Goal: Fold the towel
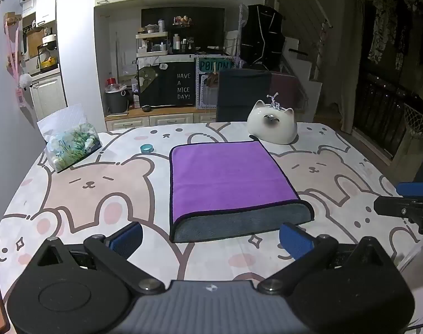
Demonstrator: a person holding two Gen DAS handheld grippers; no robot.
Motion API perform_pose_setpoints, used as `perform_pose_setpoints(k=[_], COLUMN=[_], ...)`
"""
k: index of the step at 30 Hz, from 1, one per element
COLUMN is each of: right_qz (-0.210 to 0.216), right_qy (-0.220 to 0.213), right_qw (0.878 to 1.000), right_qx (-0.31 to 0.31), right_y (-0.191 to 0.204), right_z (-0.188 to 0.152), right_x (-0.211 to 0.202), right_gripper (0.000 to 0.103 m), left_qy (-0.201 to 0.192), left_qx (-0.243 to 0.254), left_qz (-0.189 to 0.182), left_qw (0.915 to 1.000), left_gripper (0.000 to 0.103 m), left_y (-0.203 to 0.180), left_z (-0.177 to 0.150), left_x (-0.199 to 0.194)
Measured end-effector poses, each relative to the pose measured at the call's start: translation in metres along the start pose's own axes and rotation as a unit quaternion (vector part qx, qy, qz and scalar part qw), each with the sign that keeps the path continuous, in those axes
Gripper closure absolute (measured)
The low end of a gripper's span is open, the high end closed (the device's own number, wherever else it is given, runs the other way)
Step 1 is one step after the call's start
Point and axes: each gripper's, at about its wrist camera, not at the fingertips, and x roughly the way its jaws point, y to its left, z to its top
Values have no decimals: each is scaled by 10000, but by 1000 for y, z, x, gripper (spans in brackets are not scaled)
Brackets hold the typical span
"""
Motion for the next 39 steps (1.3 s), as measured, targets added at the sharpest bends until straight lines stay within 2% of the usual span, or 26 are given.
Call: perform_pose_setpoints(k=[39], right_qz=[51], right_qy=[-11], right_qw=[10000], right_qx=[66], right_y=[0], right_z=[1], right_x=[1], right_gripper=[1], left_qy=[11], left_qx=[-10], left_qz=[-8], left_qw=[10000], left_gripper=[0], left_y=[0], left_z=[0], left_x=[0])
